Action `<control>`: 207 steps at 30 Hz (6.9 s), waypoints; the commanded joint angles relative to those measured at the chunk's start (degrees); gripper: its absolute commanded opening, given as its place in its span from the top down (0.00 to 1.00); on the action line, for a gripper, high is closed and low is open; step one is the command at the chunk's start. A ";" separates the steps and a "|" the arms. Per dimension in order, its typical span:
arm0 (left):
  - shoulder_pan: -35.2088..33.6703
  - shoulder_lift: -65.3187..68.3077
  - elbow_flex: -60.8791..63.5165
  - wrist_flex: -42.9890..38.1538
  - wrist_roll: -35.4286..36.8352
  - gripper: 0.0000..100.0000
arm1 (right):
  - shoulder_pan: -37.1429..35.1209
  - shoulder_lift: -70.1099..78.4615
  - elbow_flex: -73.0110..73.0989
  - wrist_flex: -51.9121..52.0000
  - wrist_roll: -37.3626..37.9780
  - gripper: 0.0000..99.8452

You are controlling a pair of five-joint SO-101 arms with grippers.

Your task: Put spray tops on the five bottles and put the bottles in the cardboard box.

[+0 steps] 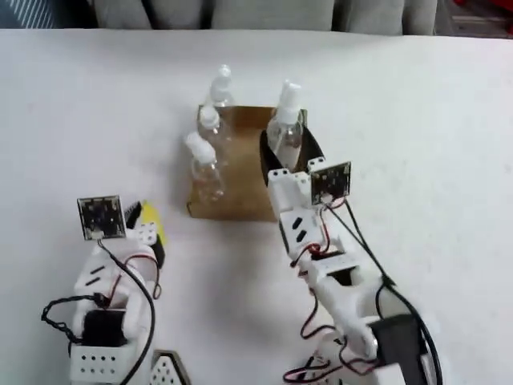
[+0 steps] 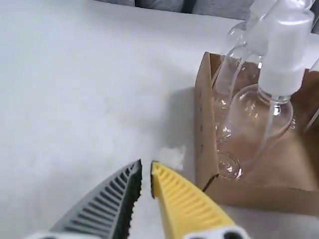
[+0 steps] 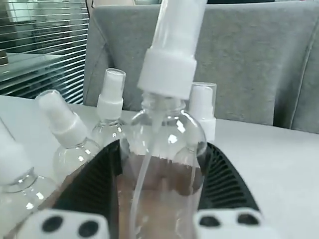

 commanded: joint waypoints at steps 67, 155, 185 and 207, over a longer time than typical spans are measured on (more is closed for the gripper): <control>-0.57 -0.40 -0.09 0.26 -0.62 0.95 | 0.66 33.89 -8.88 -25.89 7.12 0.98; -0.57 -0.40 -0.09 0.26 -5.36 0.95 | -1.36 25.89 -1.05 -25.89 7.12 0.59; -0.31 -0.40 -0.09 0.09 -5.45 0.95 | 10.77 -7.78 21.10 -13.49 3.08 1.00; -0.22 -0.40 -0.09 0.18 -5.45 0.95 | 15.96 -53.67 21.19 48.04 2.73 0.99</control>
